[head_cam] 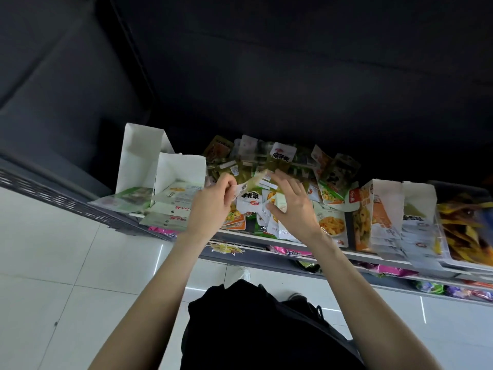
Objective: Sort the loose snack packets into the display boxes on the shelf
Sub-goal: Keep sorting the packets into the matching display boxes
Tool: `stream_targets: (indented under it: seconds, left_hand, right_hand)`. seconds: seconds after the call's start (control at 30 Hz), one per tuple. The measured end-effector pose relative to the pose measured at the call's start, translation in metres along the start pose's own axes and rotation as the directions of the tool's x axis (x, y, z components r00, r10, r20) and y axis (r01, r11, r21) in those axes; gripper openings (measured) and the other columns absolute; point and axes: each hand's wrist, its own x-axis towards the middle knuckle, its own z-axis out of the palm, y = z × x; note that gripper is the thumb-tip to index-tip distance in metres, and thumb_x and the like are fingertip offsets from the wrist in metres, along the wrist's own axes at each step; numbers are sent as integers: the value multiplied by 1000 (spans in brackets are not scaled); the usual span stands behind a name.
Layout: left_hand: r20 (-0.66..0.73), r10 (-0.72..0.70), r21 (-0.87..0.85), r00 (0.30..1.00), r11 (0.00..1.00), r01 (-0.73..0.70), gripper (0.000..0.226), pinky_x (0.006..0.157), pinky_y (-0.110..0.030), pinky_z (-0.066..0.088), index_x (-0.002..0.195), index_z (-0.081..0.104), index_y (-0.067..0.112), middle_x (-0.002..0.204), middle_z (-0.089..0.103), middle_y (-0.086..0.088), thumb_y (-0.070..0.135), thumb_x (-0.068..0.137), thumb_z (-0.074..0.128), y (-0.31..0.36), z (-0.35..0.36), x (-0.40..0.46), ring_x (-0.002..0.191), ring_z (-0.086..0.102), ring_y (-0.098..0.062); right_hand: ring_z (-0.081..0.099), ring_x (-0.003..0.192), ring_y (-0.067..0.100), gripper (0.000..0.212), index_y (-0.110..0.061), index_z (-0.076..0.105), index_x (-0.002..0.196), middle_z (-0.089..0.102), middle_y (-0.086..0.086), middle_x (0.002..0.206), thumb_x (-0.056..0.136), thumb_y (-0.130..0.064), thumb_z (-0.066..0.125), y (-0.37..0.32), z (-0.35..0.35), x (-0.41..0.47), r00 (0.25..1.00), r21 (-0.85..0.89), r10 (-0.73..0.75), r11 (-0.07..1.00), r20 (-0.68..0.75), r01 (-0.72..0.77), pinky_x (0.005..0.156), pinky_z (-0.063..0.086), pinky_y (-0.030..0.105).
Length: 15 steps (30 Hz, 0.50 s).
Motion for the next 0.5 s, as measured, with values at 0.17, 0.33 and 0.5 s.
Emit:
stream_targets:
  seconds: [0.17,0.33,0.5]
  left_hand:
    - [-76,188,-85,979,977,-195,9,49,-23,51,96,56,16,75,69,4,22,92,60,10,-14,17,55,63,-9]
    - [98,-202,-460,974,859,224,20,63,-10,48,97,59,19,80,66,15,32,84,68,29,-3,36,73,63,5]
    - [606,-292,-631,740,390,671,33,58,-11,51,116,57,16,97,66,5,30,87,64,61,11,38,73,67,-7]
  right_hand:
    - [61,96,17,47,-20,54,127,64,0,114,84,-25,71,-22,-12,5,991,102,89,990,95,-99,80,46,25]
    - [61,84,10,26,-5,66,105,67,1,91,84,-19,71,-14,-18,-1,956,328,288,899,59,-291,82,53,21]
    - [63,85,16,29,-2,57,113,69,11,97,87,-11,66,11,-37,-16,762,734,586,384,276,-561,78,50,27]
